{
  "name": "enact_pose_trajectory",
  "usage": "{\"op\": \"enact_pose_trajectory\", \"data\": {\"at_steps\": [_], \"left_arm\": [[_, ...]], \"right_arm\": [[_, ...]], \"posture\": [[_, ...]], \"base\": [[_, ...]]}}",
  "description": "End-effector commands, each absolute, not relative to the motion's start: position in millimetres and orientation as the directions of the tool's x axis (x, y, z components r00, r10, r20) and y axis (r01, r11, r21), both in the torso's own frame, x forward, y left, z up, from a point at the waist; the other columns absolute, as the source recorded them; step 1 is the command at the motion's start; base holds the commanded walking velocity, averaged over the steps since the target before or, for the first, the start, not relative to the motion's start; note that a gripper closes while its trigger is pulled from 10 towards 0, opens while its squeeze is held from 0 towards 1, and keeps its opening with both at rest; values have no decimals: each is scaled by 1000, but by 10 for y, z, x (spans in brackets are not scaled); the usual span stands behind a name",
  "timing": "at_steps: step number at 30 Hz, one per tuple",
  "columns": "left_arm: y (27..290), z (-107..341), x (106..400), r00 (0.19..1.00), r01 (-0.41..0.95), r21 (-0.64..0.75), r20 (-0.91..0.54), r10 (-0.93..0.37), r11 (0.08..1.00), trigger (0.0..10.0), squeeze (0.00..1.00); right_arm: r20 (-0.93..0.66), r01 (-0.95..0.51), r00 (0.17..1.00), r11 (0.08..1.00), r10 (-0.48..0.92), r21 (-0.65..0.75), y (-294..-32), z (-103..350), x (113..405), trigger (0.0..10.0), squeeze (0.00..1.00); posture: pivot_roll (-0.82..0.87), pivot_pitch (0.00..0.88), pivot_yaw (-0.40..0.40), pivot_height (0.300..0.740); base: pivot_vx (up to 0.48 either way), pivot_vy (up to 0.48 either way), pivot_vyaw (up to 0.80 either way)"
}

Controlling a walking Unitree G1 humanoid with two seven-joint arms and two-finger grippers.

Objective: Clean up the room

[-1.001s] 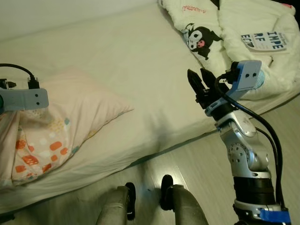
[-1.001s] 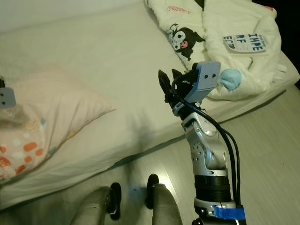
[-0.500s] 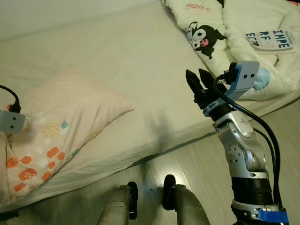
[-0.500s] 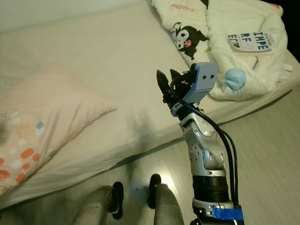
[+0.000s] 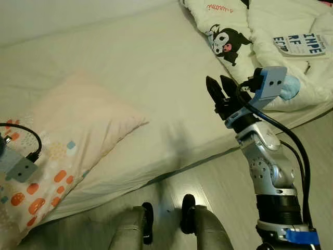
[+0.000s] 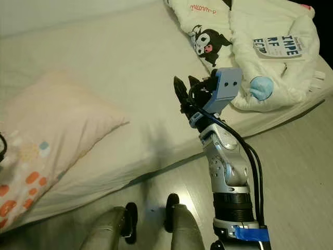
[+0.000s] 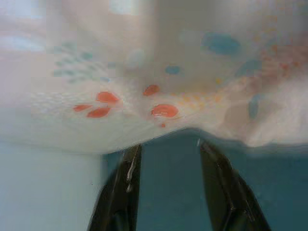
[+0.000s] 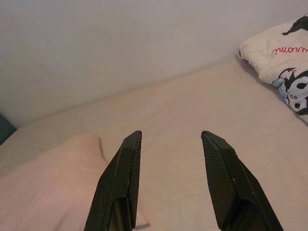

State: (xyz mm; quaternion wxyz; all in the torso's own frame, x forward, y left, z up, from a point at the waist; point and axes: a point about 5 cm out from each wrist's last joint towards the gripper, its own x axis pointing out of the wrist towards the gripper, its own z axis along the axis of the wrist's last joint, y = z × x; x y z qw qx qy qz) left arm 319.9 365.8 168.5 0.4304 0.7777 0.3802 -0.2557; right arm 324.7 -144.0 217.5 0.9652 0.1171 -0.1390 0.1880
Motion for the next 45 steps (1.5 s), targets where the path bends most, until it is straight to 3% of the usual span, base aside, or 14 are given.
{"op": "enact_pose_trajectory", "data": {"at_steps": [1, 2, 3, 6, 7, 11, 12, 14, 17, 20, 23, 29, 36, 45], "left_arm": [[3590, 1621, 3228, 609, 793, 552, -728, 315, -259, 10000, 0], [3428, 1638, 3362, 696, 713, 693, -683, 221, -108, 10000, 0], [3428, 1638, 3362, 696, 713, 693, -683, 221, -108, 10000, 0], [3005, 1839, 3699, 906, 374, 822, -423, 21, 429, 10000, 0], [3005, 1839, 3699, 906, 374, 822, -423, 21, 429, 10000, 0], [2853, 1975, 3825, 979, 118, 659, -203, 25, 742, 10000, 0], [2853, 1975, 3825, 979, 118, 659, -203, 25, 742, 10000, 0], [2770, 1970, 3844, 993, -29, 451, -85, 76, 892, 10000, 0], [2626, 1926, 3827, 996, -89, 238, -10, 94, 967, 10000, 0], [2509, 1913, 3801, 996, -92, 166, 33, 88, 982, 10000, 0], [2164, 1922, 3706, 987, -71, -21, 140, 74, 997, 10000, 0], [1969, 1955, 3633, 974, -89, -174, 192, 122, 981, 10000, 0], [1778, 1845, 3398, 969, -56, 14, 240, 51, 998, 10000, 0], [1904, 1727, 3212, 979, -79, 109, 196, 56, 991, 10000, 0]], "right_arm": [[305, -394, 893, 902, 330, 177, -1443, 2138, 3221, 10000, 0], [304, -394, 893, 902, 330, 178, -1440, 2136, 3220, 10000, 0], [304, -394, 893, 902, 330, 178, -1440, 2136, 3220, 10000, 0], [305, -400, 893, 895, 332, 198, -1410, 2121, 3216, 10000, 0], [305, -400, 893, 895, 332, 198, -1410, 2121, 3216, 10000, 0], [301, -408, 892, 888, 337, 214, -1362, 2100, 3211, 10000, 0], [301, -408, 892, 888, 337, 214, -1362, 2100, 3211, 10000, 0], [300, -407, 893, 885, 335, 225, -1337, 2089, 3208, 10000, 0], [301, -388, 901, 889, 311, 242, -1337, 2074, 3207, 10000, 0], [302, -370, 908, 894, 291, 253, -1343, 2066, 3205, 10000, 0], [301, -326, 923, 902, 239, 284, -1362, 2032, 3193, 10000, 0], [281, -295, 936, 910, 213, 293, -1360, 1952, 3167, 10000, 0], [248, -233, 953, 943, 173, 236, -1423, 1812, 3125, 10000, 0], [234, -203, 957, 973, 173, 110, -1522, 1731, 3129, 10000, 0]], "posture": [[37, 223, 94, 740], [28, 224, 90, 740], [28, 224, 90, 740], [12, 218, 77, 740], [12, 218, 77, 740], [0, 216, 64, 740], [0, 216, 64, 740], [-5, 212, 57, 740], [-9, 209, 50, 740], [-14, 205, 45, 740], [-40, 191, 24, 740], [-48, 177, 6, 740], [-55, 148, 7, 740], [-54, 124, 0, 740]], "base": [[0, 0, 0], [0, 0, 0], [0, 0, 0], [0, 0, 0], [0, 0, 0], [0, 0, 0], [0, 0, 0], [0, 0, 0], [0, 0, 0], [0, 0, 0], [0, 0, 0], [0, 0, 0], [0, 0, 0], [0, 0, 0]]}}
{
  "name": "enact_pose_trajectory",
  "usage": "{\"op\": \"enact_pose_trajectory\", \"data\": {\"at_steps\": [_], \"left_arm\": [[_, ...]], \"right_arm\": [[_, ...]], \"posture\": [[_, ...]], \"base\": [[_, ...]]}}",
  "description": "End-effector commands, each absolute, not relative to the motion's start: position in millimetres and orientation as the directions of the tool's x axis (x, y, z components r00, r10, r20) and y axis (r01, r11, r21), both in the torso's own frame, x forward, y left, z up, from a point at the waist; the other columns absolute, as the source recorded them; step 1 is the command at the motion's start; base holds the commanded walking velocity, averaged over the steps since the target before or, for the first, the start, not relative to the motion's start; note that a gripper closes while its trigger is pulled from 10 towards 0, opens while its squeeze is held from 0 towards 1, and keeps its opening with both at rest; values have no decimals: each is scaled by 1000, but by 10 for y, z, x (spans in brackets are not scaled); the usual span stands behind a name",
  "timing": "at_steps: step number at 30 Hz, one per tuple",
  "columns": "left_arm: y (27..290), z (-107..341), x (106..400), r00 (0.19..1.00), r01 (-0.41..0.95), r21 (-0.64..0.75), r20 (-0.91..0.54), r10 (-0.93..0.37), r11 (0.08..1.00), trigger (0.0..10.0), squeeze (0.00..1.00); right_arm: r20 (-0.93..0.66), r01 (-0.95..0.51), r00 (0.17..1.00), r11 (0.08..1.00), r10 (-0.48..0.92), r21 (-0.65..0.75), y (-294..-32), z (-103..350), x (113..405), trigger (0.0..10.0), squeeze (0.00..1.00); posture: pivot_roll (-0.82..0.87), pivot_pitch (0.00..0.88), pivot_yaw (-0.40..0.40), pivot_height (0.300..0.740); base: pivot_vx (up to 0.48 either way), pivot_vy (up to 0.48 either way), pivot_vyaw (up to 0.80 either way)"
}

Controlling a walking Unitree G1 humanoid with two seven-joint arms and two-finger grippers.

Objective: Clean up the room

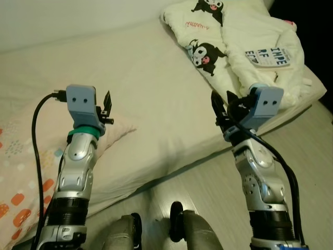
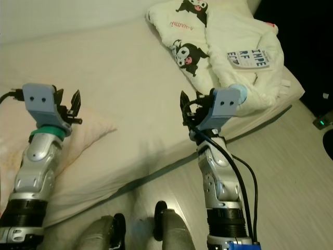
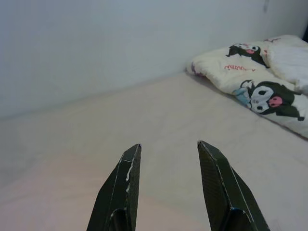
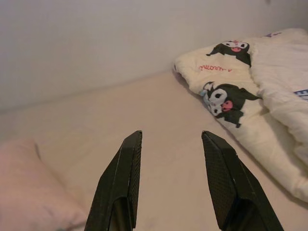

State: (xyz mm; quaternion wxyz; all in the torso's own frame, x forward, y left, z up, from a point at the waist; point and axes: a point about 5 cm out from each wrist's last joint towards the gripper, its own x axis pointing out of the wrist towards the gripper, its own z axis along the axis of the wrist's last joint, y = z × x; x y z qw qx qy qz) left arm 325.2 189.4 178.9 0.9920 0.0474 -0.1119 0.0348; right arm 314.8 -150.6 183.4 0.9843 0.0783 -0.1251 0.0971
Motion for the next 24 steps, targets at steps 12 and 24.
{"op": "enact_pose_trajectory", "data": {"at_steps": [12, 24], "left_arm": [[1782, 1850, 3199, 971, -80, 149, 235, 44, 986, 10000, 0], [1720, 1909, 3209, 967, -64, 172, 253, 19, 983, 10000, 0]], "right_arm": [[254, -214, 951, 969, 176, 127, -1447, 1717, 3146, 10000, 0], [273, -222, 945, 966, 180, 132, -1407, 1739, 3172, 10000, 0]], "posture": [[-37, 105, -3, 740], [-30, 101, -1, 740]], "base": [[0, 0, 0], [0, 0, 0]]}}
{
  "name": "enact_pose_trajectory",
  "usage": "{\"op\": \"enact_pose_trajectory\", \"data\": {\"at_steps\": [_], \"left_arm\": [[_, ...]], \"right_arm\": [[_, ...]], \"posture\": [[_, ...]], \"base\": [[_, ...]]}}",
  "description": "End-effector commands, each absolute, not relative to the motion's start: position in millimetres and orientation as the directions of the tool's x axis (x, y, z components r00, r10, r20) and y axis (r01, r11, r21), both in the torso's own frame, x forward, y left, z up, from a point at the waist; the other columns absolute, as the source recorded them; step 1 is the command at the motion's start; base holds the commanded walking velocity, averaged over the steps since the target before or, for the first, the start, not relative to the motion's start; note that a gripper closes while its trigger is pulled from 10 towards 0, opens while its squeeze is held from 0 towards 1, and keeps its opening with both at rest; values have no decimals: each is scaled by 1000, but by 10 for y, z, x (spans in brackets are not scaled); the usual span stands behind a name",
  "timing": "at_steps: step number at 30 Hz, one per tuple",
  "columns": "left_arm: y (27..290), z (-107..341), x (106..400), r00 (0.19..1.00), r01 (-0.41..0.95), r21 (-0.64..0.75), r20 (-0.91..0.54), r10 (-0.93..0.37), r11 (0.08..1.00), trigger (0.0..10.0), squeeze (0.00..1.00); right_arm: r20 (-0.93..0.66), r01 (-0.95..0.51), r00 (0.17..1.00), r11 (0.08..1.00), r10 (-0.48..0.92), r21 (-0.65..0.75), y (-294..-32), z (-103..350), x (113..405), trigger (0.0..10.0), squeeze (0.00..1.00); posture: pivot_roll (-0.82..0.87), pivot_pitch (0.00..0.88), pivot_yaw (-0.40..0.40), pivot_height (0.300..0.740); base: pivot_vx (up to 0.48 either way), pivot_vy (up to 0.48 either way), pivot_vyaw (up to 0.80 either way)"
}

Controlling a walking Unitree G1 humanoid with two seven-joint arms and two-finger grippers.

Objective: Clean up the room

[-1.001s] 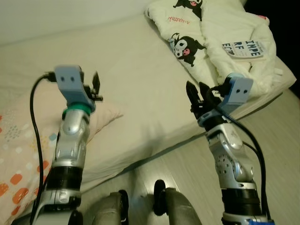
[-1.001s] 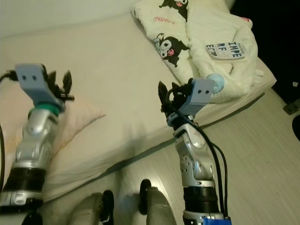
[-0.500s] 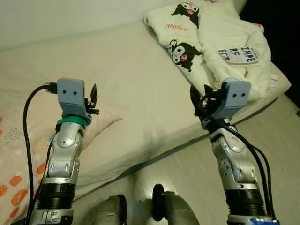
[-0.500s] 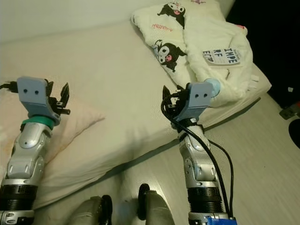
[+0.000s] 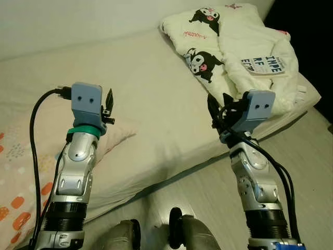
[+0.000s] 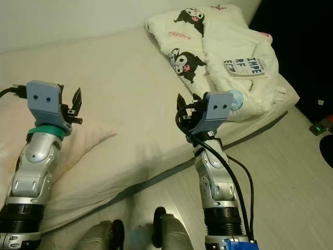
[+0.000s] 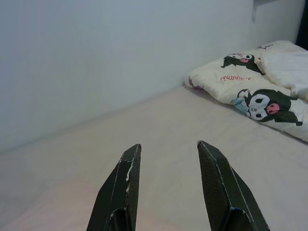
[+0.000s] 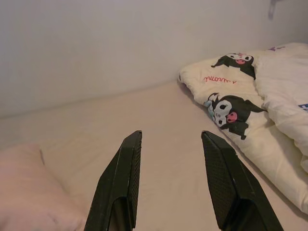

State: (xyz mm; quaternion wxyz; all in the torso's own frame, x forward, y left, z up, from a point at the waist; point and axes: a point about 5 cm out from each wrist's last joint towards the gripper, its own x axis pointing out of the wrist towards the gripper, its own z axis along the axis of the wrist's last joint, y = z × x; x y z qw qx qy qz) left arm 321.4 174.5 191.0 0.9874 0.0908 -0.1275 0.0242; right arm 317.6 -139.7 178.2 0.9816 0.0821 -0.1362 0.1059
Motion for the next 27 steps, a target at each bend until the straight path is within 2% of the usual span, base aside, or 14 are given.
{"op": "enact_pose_trajectory", "data": {"at_steps": [1, 6, 27], "left_arm": [[1717, 1913, 3209, 967, -65, 173, 254, 19, 983, 10000, 0], [1717, 1923, 3202, 966, -70, 178, 256, 23, 982, 10000, 0], [1735, 1925, 3185, 966, -86, 192, 254, 35, 978, 10000, 0]], "right_arm": [[274, -224, 945, 966, 181, 132, -1404, 1739, 3174, 10000, 0], [272, -230, 944, 965, 188, 130, -1393, 1731, 3179, 10000, 0], [270, -237, 942, 964, 197, 124, -1363, 1722, 3207, 10000, 0]], "posture": [[-30, 101, -1, 740], [-30, 101, -1, 740], [-19, 106, -8, 740]], "base": [[0, 0, 0], [0, 0, 0], [-284, 0, 0]]}}
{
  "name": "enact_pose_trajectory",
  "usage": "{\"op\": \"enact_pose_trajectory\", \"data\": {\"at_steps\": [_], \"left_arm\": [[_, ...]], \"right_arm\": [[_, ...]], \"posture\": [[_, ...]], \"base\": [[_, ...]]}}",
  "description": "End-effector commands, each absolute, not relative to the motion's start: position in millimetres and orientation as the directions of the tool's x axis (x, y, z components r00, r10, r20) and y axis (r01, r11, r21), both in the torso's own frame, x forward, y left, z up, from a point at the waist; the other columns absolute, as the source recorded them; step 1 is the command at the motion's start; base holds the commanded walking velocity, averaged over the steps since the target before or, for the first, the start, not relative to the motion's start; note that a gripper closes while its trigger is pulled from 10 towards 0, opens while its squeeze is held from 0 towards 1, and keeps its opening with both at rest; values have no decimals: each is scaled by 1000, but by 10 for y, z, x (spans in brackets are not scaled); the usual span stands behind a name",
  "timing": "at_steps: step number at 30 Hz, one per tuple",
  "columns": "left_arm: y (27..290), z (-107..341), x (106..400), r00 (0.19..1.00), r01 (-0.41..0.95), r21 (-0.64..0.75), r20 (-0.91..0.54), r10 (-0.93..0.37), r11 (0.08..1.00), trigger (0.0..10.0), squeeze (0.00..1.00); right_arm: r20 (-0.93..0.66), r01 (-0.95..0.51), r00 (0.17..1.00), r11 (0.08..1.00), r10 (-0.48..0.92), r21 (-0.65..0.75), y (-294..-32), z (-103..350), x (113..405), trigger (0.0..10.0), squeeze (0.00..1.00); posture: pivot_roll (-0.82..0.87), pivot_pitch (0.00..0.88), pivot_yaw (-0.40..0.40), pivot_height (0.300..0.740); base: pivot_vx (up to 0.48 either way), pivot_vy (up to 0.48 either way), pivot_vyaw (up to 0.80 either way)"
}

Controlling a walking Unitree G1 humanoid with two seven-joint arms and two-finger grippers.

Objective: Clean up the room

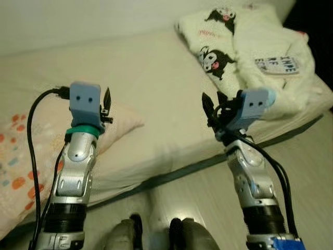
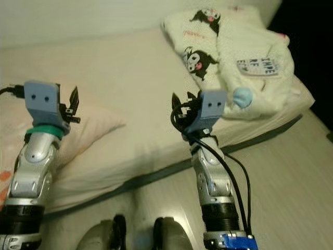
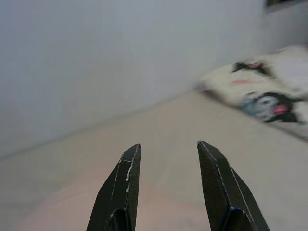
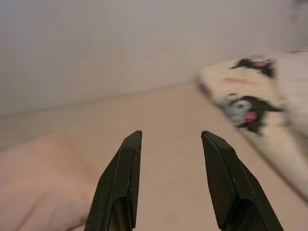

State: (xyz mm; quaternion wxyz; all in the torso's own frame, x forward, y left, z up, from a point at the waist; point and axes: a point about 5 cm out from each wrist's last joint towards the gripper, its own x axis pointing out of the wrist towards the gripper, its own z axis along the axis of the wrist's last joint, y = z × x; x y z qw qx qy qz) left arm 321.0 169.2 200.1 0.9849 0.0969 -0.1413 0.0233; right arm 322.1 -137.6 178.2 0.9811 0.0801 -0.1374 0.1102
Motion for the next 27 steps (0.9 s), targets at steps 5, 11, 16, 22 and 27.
{"op": "enact_pose_trajectory", "data": {"at_steps": [5, 11, 16, 22, 27], "left_arm": [[1736, 1923, 3186, 967, -88, 193, 253, 37, 977, 10000, 0], [1740, 1924, 3181, 967, -91, 194, 253, 40, 977, 10000, 0], [1747, 1925, 3178, 966, -95, 195, 253, 44, 976, 10000, 0], [1757, 1920, 3177, 967, -98, 197, 251, 47, 976, 10000, 0], [1760, 1918, 3177, 967, -100, 197, 250, 49, 975, 10000, 0]], "right_arm": [[268, -238, 943, 964, 199, 119, -1362, 1719, 3211, 10000, 0], [267, -238, 942, 965, 201, 113, -1359, 1718, 3216, 10000, 0], [267, -239, 942, 964, 202, 115, -1353, 1716, 3221, 10000, 0], [266, -242, 942, 964, 206, 110, -1339, 1717, 3224, 10000, 0], [266, -244, 941, 964, 209, 103, -1333, 1716, 3226, 10000, 0]], "posture": [[-18, 105, -8, 740], [-16, 106, -8, 740], [-16, 106, -8, 740], [-14, 106, -9, 740], [-14, 106, -9, 740]], "base": [[-286, 0, 0], [-285, 0, 0], [-285, 0, 0], [-287, 0, 0], [-286, 0, 0]]}}
